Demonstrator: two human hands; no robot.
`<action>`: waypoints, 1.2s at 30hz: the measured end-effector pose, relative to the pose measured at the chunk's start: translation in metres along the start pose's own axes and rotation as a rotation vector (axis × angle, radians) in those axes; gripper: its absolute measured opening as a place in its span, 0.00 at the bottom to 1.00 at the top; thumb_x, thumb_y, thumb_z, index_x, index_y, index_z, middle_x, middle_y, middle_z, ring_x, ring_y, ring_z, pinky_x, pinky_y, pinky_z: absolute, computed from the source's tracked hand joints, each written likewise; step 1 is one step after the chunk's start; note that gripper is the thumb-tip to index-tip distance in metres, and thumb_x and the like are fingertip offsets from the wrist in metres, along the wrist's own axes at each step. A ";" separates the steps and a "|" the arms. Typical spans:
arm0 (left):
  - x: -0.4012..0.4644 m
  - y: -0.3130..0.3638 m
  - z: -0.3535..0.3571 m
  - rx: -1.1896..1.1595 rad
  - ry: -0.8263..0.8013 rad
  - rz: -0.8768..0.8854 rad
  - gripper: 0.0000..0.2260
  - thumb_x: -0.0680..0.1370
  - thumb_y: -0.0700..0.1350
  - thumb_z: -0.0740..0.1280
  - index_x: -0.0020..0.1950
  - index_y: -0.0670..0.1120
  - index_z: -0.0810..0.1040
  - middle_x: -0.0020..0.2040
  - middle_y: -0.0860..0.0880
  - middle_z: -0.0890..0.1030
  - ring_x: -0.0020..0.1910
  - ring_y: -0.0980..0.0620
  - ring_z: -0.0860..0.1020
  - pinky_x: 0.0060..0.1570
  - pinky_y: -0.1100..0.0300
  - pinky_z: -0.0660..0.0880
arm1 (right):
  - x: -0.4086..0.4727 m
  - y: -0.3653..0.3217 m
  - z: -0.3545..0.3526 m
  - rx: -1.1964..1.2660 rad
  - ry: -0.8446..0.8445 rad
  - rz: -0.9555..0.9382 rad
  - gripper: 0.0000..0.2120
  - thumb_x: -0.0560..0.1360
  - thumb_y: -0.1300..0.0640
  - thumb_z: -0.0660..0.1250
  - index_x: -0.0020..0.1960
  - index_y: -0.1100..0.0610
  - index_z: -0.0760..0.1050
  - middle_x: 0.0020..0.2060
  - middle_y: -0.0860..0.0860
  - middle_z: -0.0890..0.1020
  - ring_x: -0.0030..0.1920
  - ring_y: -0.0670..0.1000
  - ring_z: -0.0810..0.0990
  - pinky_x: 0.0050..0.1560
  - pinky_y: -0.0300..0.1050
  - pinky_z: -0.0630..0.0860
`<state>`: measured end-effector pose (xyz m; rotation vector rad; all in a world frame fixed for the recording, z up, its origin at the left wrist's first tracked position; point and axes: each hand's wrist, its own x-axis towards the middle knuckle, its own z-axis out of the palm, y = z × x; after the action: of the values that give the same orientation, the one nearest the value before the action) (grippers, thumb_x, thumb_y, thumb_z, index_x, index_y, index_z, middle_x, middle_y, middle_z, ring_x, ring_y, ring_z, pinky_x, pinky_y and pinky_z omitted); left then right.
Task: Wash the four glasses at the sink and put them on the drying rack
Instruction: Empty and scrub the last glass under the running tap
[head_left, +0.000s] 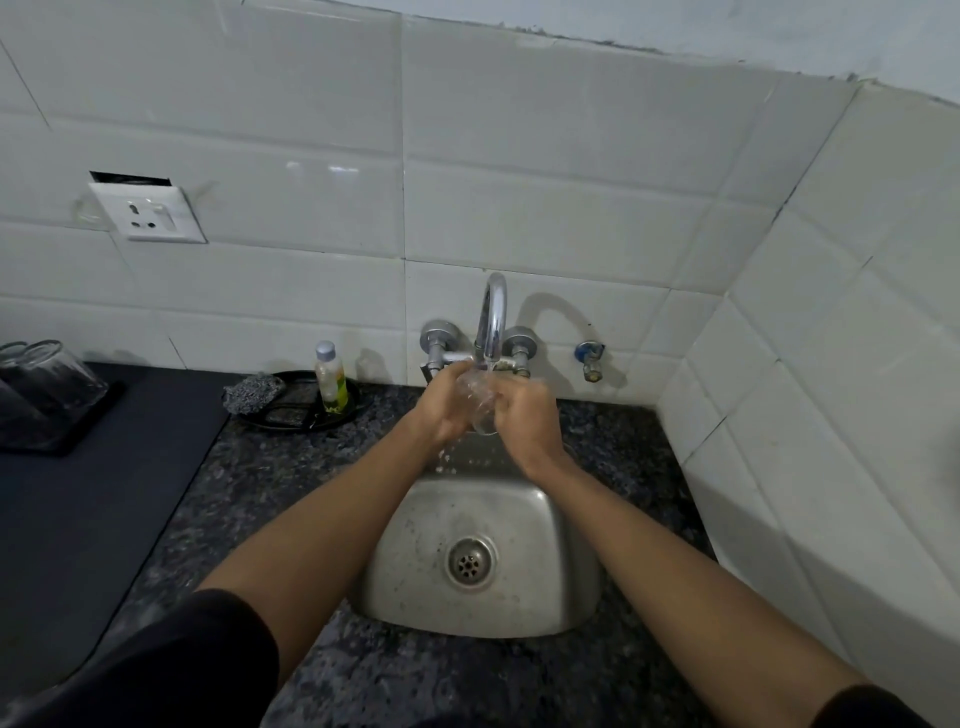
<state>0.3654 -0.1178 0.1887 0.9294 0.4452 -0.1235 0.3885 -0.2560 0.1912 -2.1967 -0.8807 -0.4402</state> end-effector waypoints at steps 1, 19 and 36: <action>-0.003 0.000 0.003 -0.001 -0.010 -0.011 0.22 0.87 0.53 0.55 0.46 0.43 0.81 0.38 0.46 0.84 0.36 0.49 0.83 0.46 0.52 0.75 | -0.001 0.001 -0.002 -0.062 -0.022 -0.140 0.14 0.74 0.68 0.73 0.58 0.60 0.85 0.48 0.55 0.88 0.44 0.53 0.86 0.48 0.48 0.85; 0.004 0.007 0.000 0.010 0.071 -0.009 0.17 0.86 0.53 0.56 0.50 0.43 0.78 0.46 0.43 0.83 0.45 0.46 0.80 0.49 0.49 0.75 | -0.002 -0.002 0.004 0.086 0.084 0.157 0.14 0.77 0.67 0.71 0.59 0.57 0.86 0.49 0.52 0.89 0.44 0.48 0.86 0.49 0.47 0.85; 0.008 0.007 -0.007 0.243 0.116 -0.076 0.14 0.79 0.54 0.71 0.53 0.43 0.83 0.48 0.43 0.85 0.50 0.43 0.83 0.49 0.48 0.83 | -0.011 0.012 -0.001 -0.053 -0.039 -0.347 0.16 0.73 0.62 0.79 0.61 0.61 0.85 0.57 0.56 0.87 0.59 0.53 0.85 0.68 0.49 0.78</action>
<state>0.3722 -0.1071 0.1871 1.1626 0.5823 -0.1963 0.3886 -0.2681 0.1804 -2.1086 -1.2920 -0.5925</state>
